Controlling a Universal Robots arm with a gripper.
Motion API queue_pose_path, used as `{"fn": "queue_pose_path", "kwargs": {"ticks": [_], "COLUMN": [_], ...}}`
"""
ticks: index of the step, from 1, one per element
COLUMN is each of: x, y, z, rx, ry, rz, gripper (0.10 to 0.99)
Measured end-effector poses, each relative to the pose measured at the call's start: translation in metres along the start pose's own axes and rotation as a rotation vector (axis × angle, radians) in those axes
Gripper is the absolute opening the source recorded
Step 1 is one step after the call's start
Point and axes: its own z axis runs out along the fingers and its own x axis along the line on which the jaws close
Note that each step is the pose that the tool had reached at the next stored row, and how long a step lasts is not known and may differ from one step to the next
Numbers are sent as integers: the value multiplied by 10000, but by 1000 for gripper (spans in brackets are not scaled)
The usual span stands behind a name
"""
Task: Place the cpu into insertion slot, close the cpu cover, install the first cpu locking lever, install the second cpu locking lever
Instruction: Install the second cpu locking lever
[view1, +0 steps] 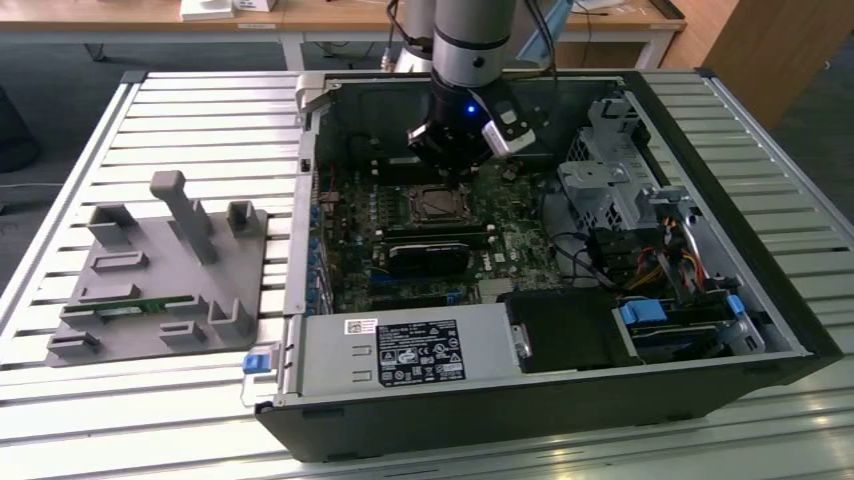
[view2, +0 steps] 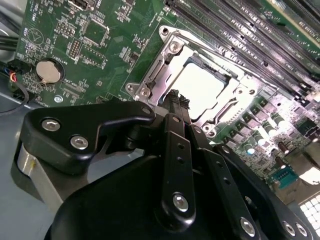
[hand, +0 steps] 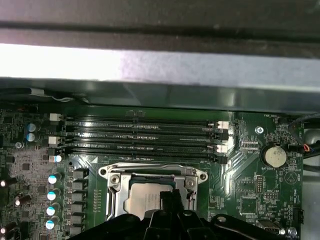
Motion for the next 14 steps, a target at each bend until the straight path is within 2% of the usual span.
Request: {"fn": "queue_pose_path", "kwargs": {"ticks": [4,10,12,14], "x": [-2,-2,-3,-2], "y": [-16,-15,-16,-49], "z": [-18,-174,-180,-183], "rx": [1,17,13,9], "ry": [13,82,123,172], "rz": [20,49,53,56], "gripper": [106,106,106,106]}}
